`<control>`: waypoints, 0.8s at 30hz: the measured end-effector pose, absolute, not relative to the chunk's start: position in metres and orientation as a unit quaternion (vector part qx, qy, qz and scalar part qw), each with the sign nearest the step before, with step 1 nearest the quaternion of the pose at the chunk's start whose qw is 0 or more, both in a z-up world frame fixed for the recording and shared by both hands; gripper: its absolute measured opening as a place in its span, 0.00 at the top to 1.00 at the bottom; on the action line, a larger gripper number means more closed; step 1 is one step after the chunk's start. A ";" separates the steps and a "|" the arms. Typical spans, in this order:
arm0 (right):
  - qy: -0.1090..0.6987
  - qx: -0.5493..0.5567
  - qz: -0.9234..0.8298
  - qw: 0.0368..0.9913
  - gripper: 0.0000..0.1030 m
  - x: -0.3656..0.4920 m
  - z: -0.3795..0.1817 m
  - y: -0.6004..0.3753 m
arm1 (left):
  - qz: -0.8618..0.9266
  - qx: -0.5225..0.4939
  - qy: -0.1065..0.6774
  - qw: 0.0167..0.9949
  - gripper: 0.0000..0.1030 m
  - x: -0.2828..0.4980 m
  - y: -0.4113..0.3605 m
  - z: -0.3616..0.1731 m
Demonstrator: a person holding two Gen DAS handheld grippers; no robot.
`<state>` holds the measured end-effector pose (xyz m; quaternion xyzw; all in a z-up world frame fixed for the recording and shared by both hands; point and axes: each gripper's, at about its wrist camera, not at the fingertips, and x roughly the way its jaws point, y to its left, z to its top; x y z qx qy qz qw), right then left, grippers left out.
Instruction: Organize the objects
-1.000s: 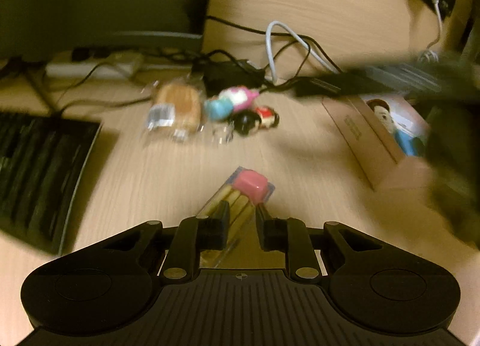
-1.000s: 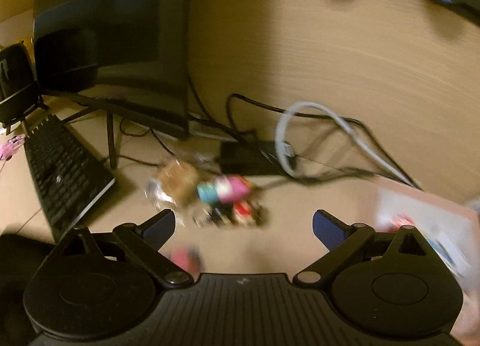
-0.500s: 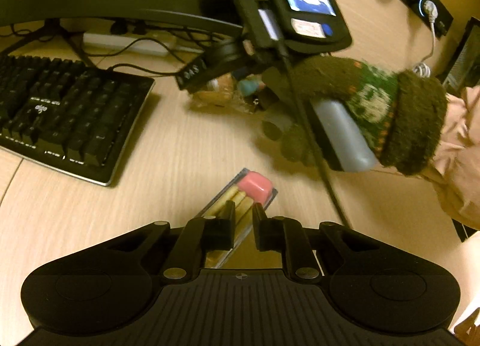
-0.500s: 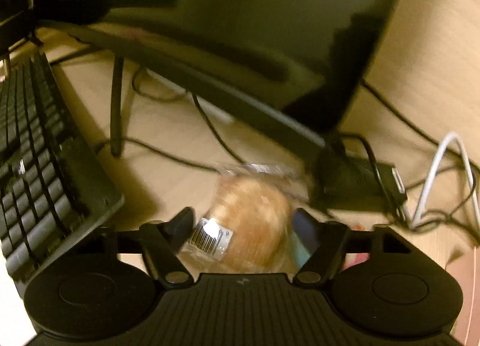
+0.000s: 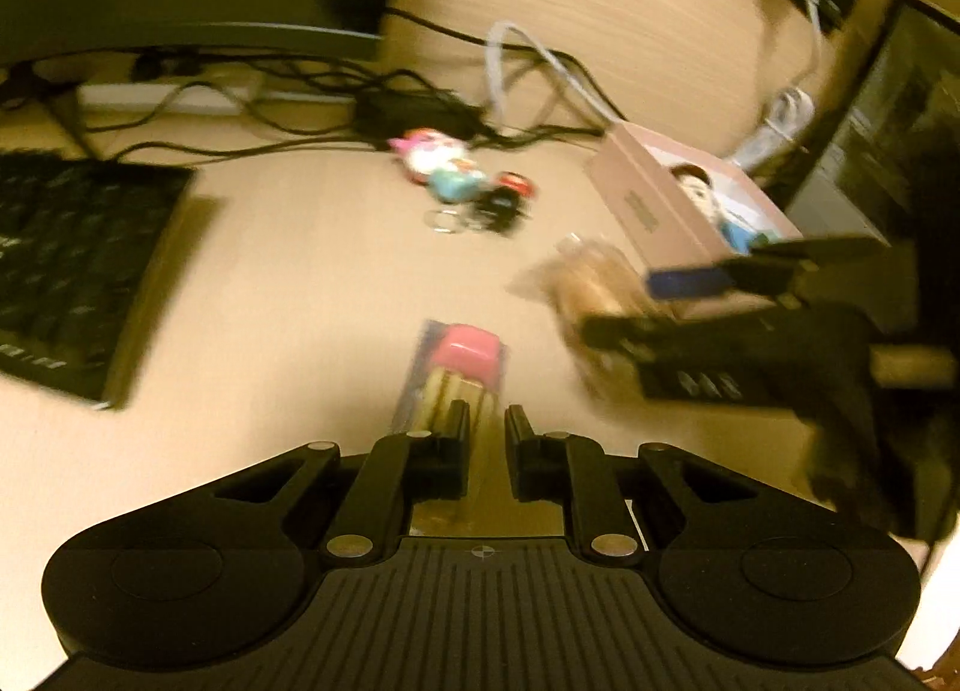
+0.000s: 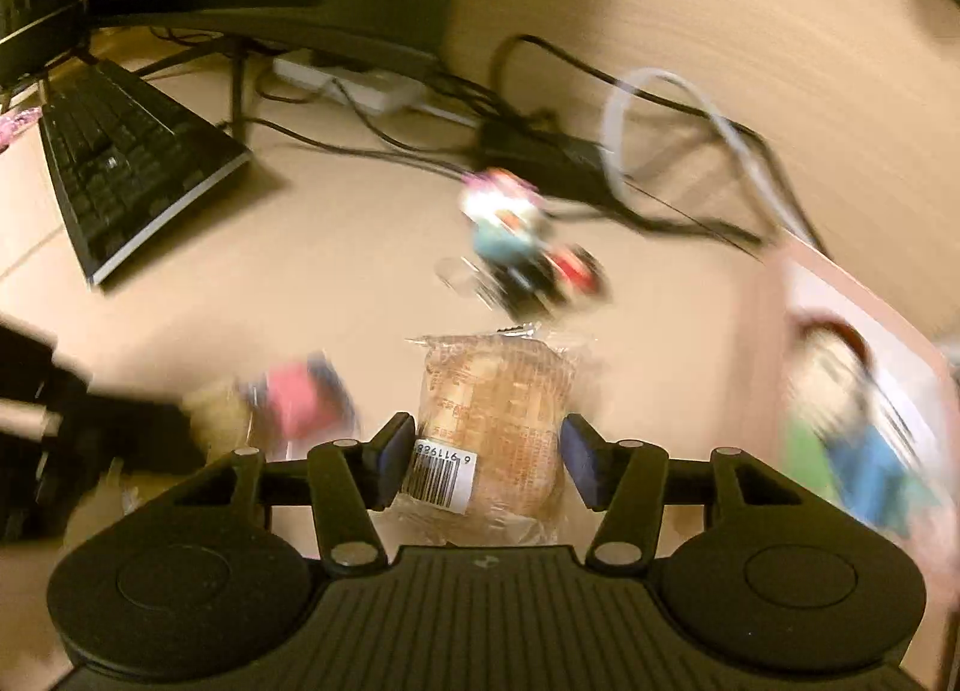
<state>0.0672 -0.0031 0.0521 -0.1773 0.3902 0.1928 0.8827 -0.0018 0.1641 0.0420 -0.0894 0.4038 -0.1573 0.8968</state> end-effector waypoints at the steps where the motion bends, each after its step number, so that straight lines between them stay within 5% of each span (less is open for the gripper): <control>1: 0.390 -0.176 0.184 0.885 0.48 0.060 0.052 -0.014 | -0.163 -0.084 0.404 0.896 0.84 0.000 0.156 0.041; 14: 0.380 -0.112 0.079 0.915 0.49 0.014 0.049 -0.137 | -0.196 -0.009 0.391 0.899 0.84 0.019 0.042 0.039; 18: 0.379 -0.082 0.073 0.919 0.28 0.008 0.047 -0.159 | -0.183 -0.013 0.395 0.900 0.84 0.019 0.040 0.040; 24: 0.394 -0.053 0.068 0.915 0.18 0.013 0.031 -0.169 | -0.182 -0.052 0.403 0.895 0.84 0.020 0.050 0.040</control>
